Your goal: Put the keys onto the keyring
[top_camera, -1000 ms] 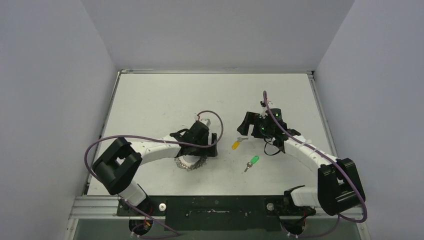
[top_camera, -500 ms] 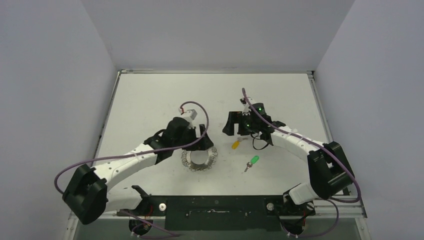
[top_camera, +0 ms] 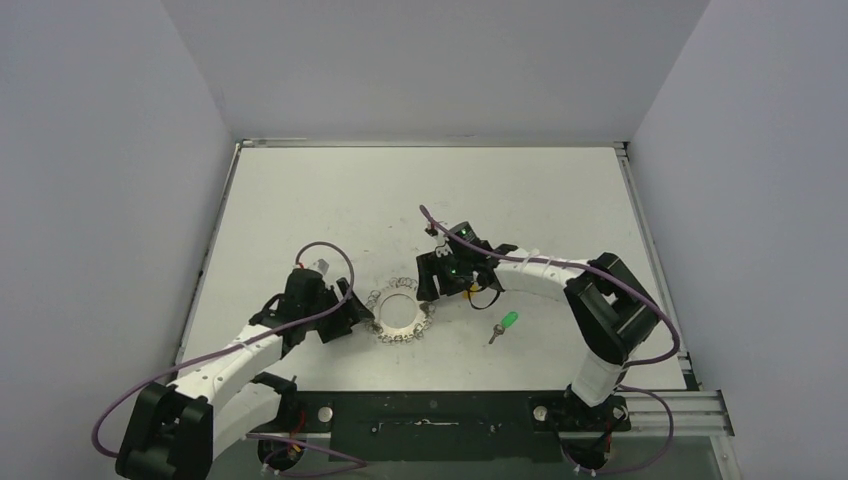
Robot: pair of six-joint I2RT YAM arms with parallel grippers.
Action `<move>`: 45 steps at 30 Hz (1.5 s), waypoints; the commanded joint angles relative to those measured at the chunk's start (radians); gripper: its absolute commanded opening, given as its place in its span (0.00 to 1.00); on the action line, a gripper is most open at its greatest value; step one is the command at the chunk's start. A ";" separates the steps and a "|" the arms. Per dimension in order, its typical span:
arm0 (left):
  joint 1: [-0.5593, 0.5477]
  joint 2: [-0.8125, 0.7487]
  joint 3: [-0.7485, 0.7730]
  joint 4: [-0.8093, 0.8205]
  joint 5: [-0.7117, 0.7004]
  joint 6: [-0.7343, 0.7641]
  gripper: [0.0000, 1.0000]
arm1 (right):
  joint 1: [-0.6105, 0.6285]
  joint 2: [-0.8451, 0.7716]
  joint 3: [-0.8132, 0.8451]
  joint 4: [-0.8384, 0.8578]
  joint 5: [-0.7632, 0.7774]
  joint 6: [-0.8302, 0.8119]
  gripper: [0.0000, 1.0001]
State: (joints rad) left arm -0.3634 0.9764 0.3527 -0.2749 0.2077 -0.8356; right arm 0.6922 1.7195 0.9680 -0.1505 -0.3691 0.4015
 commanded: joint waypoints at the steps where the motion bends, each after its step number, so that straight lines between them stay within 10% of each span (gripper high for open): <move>1: 0.007 0.061 -0.037 0.160 0.092 -0.057 0.67 | 0.042 0.020 0.015 -0.005 -0.012 0.007 0.63; 10: 0.016 0.280 0.046 0.293 0.098 0.009 0.55 | 0.104 0.015 -0.072 0.047 -0.070 0.098 0.31; 16: 0.020 0.420 0.178 0.280 0.095 0.099 0.51 | 0.177 0.013 -0.118 0.097 -0.095 0.189 0.27; 27: 0.020 0.397 0.335 0.007 -0.057 0.318 0.55 | 0.162 -0.179 -0.076 -0.011 0.065 0.073 0.62; 45: 0.024 -0.063 0.119 0.197 0.020 0.314 0.64 | 0.027 -0.209 -0.140 0.299 -0.051 -0.609 0.66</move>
State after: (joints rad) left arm -0.3412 0.9604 0.5213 -0.2211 0.1509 -0.5083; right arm 0.7177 1.5078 0.8291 0.0540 -0.3183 0.0345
